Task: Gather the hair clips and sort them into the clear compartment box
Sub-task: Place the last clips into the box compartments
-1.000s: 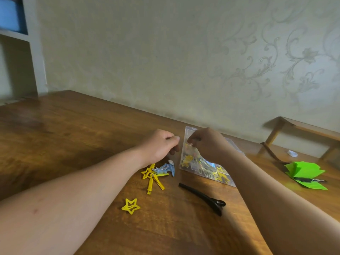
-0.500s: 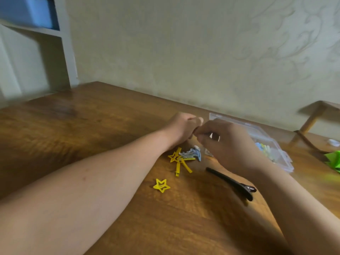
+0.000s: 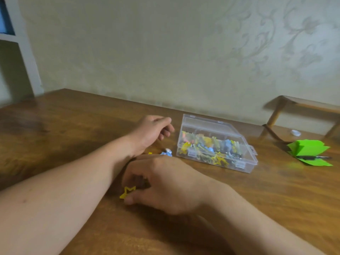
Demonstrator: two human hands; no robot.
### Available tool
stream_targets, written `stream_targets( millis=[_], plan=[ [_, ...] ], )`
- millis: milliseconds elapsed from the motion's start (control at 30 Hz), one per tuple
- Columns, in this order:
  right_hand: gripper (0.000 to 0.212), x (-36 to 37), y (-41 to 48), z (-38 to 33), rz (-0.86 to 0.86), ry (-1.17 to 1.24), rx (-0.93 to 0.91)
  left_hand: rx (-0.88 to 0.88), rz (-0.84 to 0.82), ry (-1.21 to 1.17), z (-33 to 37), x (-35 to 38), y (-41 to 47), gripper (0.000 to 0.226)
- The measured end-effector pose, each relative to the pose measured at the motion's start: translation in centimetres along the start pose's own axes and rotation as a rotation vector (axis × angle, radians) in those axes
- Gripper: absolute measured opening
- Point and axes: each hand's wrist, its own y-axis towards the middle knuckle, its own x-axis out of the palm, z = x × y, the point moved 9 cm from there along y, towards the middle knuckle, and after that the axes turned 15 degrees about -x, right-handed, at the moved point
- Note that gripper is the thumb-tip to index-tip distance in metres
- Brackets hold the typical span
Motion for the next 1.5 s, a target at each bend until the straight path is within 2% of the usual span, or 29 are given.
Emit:
stream_targets(
  millis=[133, 233, 367, 433, 500, 600, 700, 867, 1200, 1400, 1500],
  plan=[
    [0.013, -0.7, -0.2, 0.4, 0.05, 0.026, 0.029, 0.011, 0.006, 0.06, 0.4, 0.0, -0.5, 0.036],
    [0.01, -4.3, -1.6, 2.6, 0.22, 0.002, 0.129, -0.01, -0.03, 0.05, 0.1, 0.1, -0.5, 0.036],
    [0.003, -11.6, -7.2, 9.0, 0.498, -0.086, 0.403, 0.006, 0.012, 0.132, 0.0, 0.3, -0.6, 0.038],
    [0.003, -14.1, -11.0, 11.8, 0.569, -0.138, 0.559, 0.004, -0.011, 0.101, 0.0, 0.6, -0.5, 0.038],
    [0.003, -15.1, -13.6, 13.4, 0.534, -0.195, 0.645, 0.009, -0.011, 0.111, -0.1, 0.5, -0.5, 0.038],
    [0.004, -14.2, -14.5, 14.4, 0.364, -0.191, 0.697, 0.018, -0.004, 0.12, -0.1, 0.3, -0.4, 0.038],
    [0.003, -12.7, -14.0, 14.8, 0.206, -0.191, 0.699, 0.026, -0.009, 0.119, -0.1, 0.4, -0.5, 0.038],
    [0.007, -11.7, -13.9, 14.8, 0.09, -0.182, 0.681, 0.032, -0.011, 0.126, 0.1, 0.4, -0.6, 0.037],
    [0.015, -10.2, -13.4, 15.3, 0.007, -0.152, 0.689, 0.031, -0.013, 0.133, -0.2, 0.3, -0.3, 0.038],
    [0.019, -11.3, -13.2, 15.0, 0.163, -0.207, 0.699, 0.039, -0.011, 0.15, -0.3, 0.4, -0.4, 0.036],
    [0.022, -11.0, -12.5, 14.7, 0.171, -0.212, 0.692, 0.115, -0.005, 0.215, 0.4, 0.5, -1.2, 0.021]
  ],
)
